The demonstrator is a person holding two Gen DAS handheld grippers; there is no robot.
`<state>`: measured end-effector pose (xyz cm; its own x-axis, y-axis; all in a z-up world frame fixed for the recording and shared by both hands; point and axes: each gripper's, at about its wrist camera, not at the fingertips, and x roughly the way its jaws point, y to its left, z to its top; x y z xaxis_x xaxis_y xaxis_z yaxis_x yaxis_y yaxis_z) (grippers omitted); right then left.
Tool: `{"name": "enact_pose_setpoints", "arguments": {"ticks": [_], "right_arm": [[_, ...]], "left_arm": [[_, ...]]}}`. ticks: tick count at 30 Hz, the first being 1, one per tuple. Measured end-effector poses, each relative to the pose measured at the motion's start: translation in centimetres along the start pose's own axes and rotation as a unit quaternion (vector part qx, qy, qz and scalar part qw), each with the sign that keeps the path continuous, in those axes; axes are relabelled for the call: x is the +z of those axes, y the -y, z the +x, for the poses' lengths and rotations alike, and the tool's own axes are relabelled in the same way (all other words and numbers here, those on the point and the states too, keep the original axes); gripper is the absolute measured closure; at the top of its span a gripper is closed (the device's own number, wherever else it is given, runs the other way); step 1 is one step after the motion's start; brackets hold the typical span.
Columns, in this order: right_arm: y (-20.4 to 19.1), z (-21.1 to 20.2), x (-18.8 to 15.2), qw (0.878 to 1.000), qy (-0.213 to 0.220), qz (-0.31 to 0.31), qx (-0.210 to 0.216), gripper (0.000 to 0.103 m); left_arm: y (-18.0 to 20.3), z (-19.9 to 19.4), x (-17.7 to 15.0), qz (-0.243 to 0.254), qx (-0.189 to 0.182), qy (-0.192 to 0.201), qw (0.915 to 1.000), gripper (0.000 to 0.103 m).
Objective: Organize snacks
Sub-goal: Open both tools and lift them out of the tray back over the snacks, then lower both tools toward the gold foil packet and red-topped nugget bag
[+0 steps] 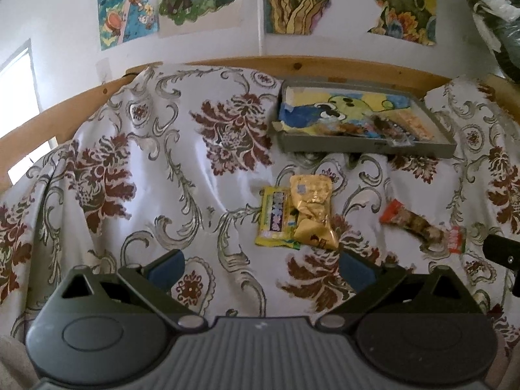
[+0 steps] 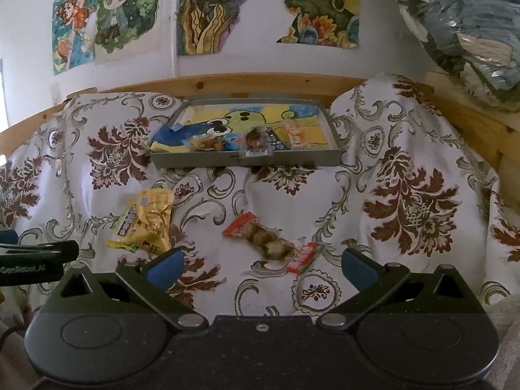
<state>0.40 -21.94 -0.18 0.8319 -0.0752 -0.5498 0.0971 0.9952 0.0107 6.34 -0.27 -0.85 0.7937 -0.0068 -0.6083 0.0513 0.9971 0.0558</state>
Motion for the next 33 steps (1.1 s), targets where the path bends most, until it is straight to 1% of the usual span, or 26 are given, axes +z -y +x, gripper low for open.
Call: {"name": "enact_pose_setpoints", "arguments": {"ticks": [7, 15, 18, 22, 25, 27, 29, 31, 33], "right_arm": [[-0.2, 0.2, 0.1, 1.000, -0.007, -0.007, 0.004, 0.001], [0.8, 0.9, 0.9, 0.999, -0.025, 0.023, 0.018, 0.001], [1.2, 1.5, 1.5, 0.998, -0.038, 0.029, 0.032, 0.001], [1.8, 1.8, 2.6, 0.998, -0.035, 0.029, 0.051, 0.001], [2.6, 2.4, 3.7, 0.995, -0.045, 0.031, 0.078, 0.001], [3.7, 2.9, 4.7, 0.993, -0.054, 0.042, 0.101, 0.001], [4.9, 3.6, 5.8, 0.990, -0.058, 0.056, 0.115, 0.001], [6.0, 4.2, 6.7, 0.989, -0.060, 0.066, 0.120, 0.001], [7.1, 5.2, 7.5, 0.989, -0.065, 0.071, 0.114, 0.001]], "left_arm": [[0.0, 0.3, -0.1, -0.001, 0.007, -0.015, 0.9999, 0.000], [-0.1, 0.8, 0.1, -0.007, 0.003, -0.026, 0.9996, 0.000], [-0.1, 1.2, 0.2, -0.008, -0.002, -0.032, 0.9994, 0.000], [-0.1, 1.7, 0.3, -0.008, -0.007, -0.040, 0.9991, 0.000], [0.0, 1.9, 0.4, -0.006, -0.012, -0.039, 0.9991, 0.000], [0.1, 2.1, 0.6, -0.007, -0.018, -0.036, 0.9991, 0.000], [0.1, 2.3, 0.8, -0.011, -0.025, -0.033, 0.9991, 0.000], [0.2, 2.6, 1.0, -0.015, -0.031, -0.030, 0.9990, 0.000], [0.3, 3.0, 1.2, -0.015, -0.037, -0.028, 0.9988, 0.000]]}}
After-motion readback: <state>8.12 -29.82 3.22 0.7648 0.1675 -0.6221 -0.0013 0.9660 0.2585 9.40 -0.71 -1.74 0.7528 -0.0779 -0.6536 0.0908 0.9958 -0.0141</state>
